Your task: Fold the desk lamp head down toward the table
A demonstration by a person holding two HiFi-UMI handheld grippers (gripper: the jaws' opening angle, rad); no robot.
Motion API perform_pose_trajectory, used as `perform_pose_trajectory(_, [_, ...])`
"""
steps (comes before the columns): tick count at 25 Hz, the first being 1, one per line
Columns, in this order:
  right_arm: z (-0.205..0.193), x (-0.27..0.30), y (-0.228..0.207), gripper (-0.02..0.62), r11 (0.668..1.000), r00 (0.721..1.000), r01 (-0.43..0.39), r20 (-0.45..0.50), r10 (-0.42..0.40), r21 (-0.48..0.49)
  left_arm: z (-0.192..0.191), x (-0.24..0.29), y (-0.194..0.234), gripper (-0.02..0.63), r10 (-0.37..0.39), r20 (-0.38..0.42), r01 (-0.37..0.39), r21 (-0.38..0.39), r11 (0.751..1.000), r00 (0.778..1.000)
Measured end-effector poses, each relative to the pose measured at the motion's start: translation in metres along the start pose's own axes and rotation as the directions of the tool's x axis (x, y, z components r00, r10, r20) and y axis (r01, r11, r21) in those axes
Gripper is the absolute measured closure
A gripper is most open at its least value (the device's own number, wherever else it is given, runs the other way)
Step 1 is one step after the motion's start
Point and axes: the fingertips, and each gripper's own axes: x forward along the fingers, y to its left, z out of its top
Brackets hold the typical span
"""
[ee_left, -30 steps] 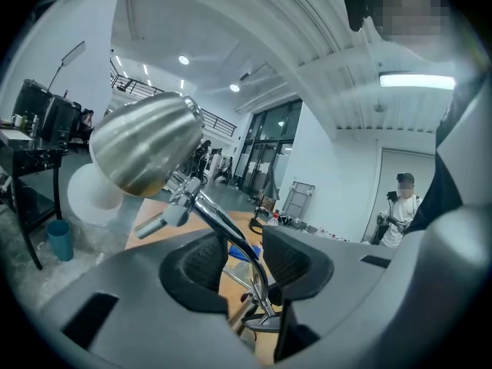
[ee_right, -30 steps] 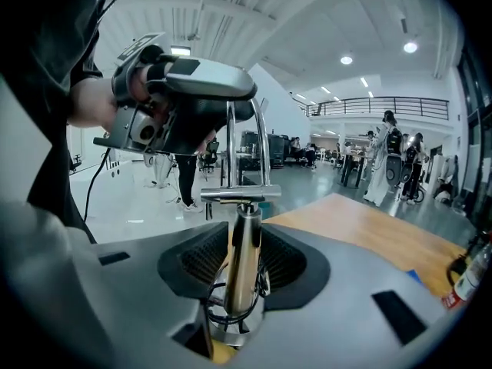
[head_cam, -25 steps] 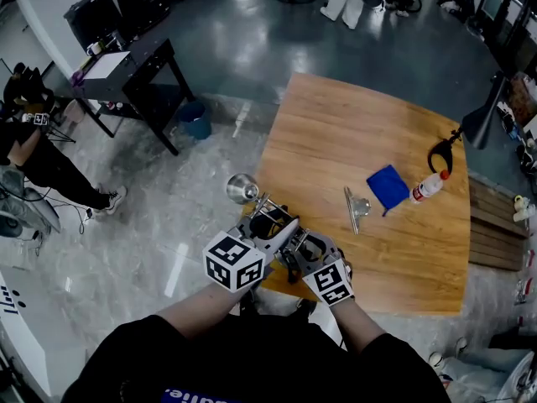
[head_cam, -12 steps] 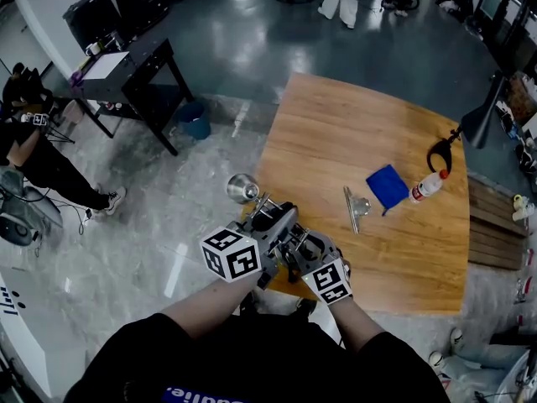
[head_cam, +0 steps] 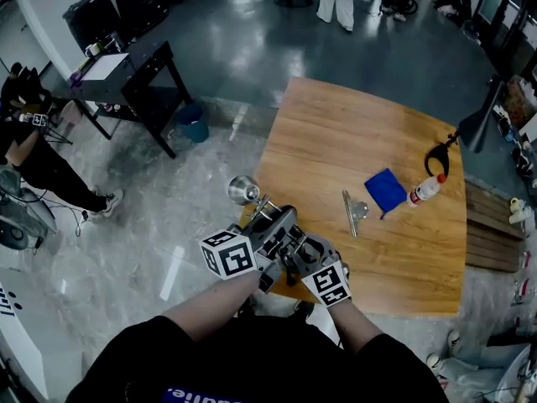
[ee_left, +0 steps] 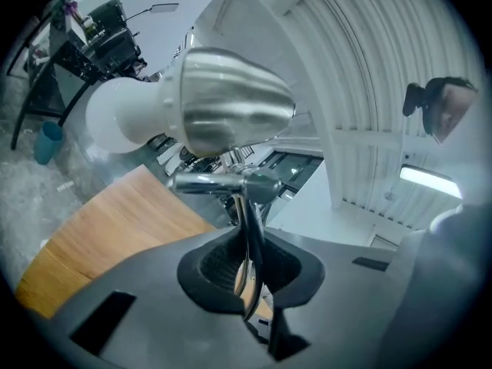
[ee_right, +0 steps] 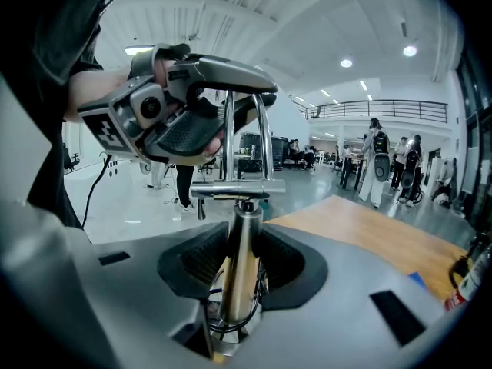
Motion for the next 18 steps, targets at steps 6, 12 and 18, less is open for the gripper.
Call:
perform_pose_trajectory(6, [0.001,-0.001,0.0,0.479,1.0,1.0,0.004,0.011,-0.004,0.015,0.002,-0.001,0.006,0.568,-0.011,0.03,0.014,-0.118,0.993,1.0])
perform_pose_trajectory(12, [-0.002,-0.004,0.001,0.479,1.0,1.0,0.005,0.017,-0.005,0.021,-0.006,-0.012,0.04,0.566,0.016,0.099,0.022,-0.366,0.93,0.995])
perform_pose_trajectory(18, [0.0,-0.004,0.0,0.479,1.0,1.0,0.002,0.012,-0.003,0.022,-0.009,-0.011,0.062,0.567,-0.032,0.178,0.131,-0.578,0.805,0.983])
